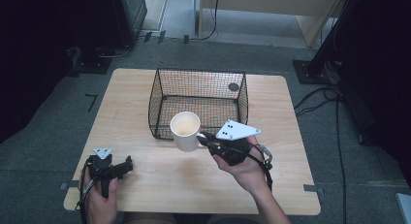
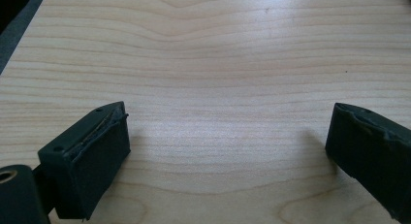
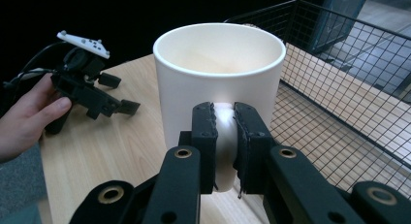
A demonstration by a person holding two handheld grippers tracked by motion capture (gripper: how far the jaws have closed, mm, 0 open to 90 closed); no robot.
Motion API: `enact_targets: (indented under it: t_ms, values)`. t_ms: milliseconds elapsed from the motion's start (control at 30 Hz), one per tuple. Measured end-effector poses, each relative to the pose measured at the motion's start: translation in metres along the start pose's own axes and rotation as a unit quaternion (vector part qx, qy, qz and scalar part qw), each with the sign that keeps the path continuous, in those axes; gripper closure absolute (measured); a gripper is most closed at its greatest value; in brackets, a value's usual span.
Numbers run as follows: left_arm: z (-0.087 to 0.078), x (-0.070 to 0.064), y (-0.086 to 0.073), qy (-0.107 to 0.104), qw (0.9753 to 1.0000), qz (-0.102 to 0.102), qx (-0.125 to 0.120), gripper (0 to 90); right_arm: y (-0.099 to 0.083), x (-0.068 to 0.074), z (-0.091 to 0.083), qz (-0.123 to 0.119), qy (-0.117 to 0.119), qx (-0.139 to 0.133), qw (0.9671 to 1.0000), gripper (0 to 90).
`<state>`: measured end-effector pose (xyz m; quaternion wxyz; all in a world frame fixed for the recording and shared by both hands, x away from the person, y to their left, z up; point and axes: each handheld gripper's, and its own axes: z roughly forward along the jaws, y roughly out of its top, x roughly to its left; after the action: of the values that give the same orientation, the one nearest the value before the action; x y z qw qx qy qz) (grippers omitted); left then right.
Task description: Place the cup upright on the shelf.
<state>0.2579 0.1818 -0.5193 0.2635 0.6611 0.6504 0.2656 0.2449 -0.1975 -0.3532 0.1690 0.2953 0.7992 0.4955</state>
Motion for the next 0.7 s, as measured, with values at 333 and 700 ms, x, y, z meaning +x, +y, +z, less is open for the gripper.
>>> enact_targets:
  t_ms: [333, 700]
  values:
    - [0.000, 0.000, 0.000, 0.000, 1.0000, -0.001, 0.001, 2.2, 0.014, -0.021, 0.003, 0.018, -0.011, -0.013, 0.9997, 80.8]
    - [0.000, 0.000, 0.000, 0.000, 1.0000, -0.001, 0.001, 2.2, 0.027, -0.043, 0.010, 0.032, -0.029, -0.022, 0.9988, 80.8]
